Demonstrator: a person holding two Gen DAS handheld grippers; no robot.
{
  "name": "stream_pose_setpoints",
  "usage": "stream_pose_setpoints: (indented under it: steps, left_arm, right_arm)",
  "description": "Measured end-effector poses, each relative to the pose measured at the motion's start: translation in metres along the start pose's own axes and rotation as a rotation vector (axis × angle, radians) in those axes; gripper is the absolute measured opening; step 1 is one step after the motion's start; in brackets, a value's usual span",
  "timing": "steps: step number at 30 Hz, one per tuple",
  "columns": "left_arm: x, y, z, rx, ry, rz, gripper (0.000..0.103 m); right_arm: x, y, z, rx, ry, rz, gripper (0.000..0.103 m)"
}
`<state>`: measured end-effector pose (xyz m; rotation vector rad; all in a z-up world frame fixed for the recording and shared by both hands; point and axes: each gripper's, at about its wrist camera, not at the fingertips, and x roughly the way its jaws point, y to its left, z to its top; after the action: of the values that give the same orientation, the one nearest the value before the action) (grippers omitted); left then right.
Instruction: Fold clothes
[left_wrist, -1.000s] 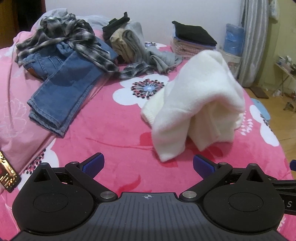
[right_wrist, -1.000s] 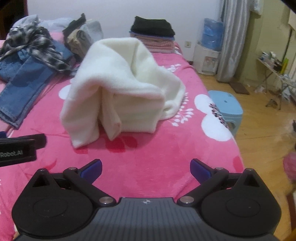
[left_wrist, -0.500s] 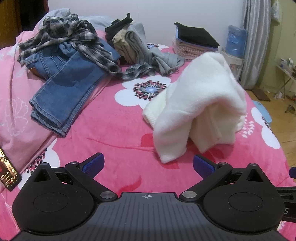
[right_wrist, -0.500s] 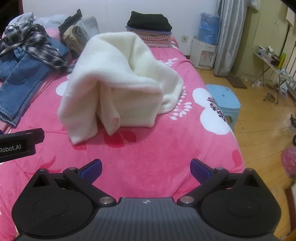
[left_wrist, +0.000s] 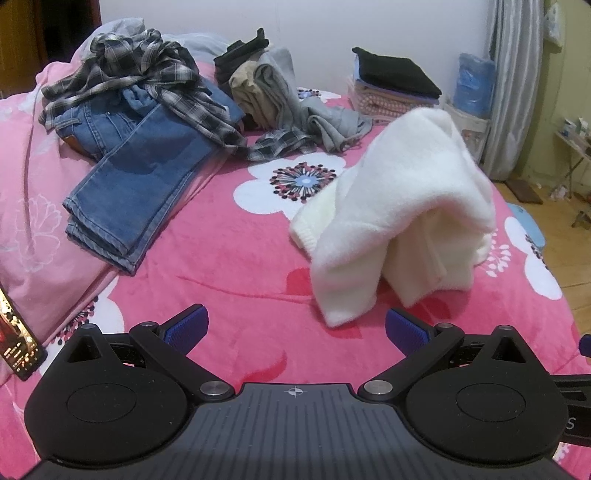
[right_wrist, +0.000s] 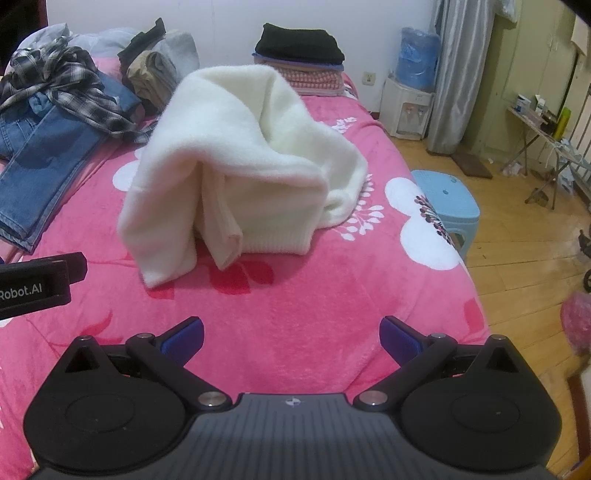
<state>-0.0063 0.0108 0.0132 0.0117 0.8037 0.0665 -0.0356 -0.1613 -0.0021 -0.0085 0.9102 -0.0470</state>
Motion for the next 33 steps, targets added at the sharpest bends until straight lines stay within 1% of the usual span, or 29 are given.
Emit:
stream_pose_setpoints:
  steps: [33]
  left_arm:
    - [0.0004, -0.0014, -0.0004, 0.008, 0.006, 0.003, 0.103]
  right_arm:
    - [-0.0024, 0.0032, -0.0008, -0.006, -0.009, 0.000, 0.103]
